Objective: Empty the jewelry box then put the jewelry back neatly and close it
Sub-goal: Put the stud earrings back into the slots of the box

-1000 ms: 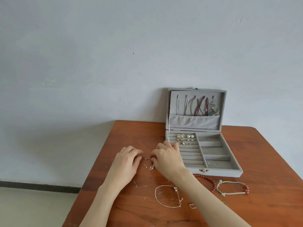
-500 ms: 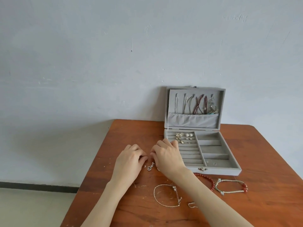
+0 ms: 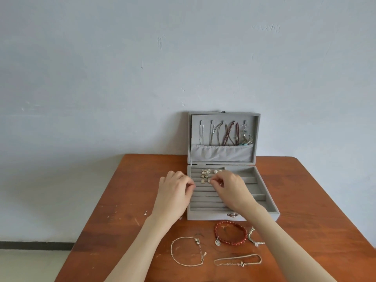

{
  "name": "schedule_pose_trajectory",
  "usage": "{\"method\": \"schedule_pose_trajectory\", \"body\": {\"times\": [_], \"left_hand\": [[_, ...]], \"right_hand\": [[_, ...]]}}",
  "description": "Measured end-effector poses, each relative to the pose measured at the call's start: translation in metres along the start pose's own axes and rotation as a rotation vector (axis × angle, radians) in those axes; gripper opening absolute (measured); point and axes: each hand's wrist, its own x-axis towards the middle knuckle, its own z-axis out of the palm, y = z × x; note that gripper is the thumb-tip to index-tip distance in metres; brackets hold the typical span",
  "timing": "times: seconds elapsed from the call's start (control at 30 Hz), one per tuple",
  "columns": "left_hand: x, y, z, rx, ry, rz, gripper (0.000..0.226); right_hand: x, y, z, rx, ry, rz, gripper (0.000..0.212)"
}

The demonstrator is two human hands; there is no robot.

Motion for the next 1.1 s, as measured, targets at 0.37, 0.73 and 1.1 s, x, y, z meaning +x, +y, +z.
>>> {"method": "schedule_pose_trajectory", "body": {"times": [0.37,0.73,1.1], "left_hand": [[0.026,0.022,0.018,0.096,-0.214,-0.188,0.029],[0.02,0.026,0.024,0.001,-0.122,-0.273,0.017],[0.017,0.018,0.026,-0.067,-0.124,-0.251,0.021]], "right_hand": [[0.014,0.013,0.004,-0.233,-0.054,-0.331,0.015],[0.004,0.013,0.006,-0.159,0.016,-0.348,0.006],[0.0,0.014,0.012,0.001,0.026,-0.223,0.018]]}}
